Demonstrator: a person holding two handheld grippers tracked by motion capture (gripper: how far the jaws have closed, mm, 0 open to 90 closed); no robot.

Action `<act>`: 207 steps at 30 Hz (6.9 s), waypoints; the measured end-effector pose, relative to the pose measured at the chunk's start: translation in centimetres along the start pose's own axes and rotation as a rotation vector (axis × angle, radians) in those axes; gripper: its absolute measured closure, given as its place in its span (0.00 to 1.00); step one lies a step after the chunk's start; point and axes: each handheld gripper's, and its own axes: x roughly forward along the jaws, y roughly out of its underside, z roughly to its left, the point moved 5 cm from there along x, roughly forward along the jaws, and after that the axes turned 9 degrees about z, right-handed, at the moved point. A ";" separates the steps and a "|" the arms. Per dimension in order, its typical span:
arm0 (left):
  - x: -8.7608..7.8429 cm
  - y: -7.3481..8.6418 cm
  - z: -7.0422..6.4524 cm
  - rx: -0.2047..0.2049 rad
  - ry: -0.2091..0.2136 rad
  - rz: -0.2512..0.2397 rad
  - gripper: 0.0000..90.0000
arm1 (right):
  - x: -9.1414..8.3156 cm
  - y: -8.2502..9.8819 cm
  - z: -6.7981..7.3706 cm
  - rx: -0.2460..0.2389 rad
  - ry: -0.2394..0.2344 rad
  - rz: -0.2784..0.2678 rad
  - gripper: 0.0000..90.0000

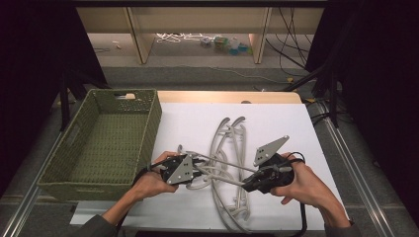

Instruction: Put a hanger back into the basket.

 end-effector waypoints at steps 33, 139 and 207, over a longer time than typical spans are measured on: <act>-4.5 -1.7 3.7 -0.300 0.002 0.028 0.88 | -8.0 -1.5 -2.8 0.206 0.423 -0.514 0.27; -20.2 22.7 13.4 -0.991 -0.062 0.340 0.88 | 1.8 1.2 -0.2 0.202 0.322 -0.384 0.21; -15.2 1.5 -0.5 -0.936 -0.122 -0.205 0.24 | 3.9 0.7 0.5 0.250 0.291 -0.378 0.19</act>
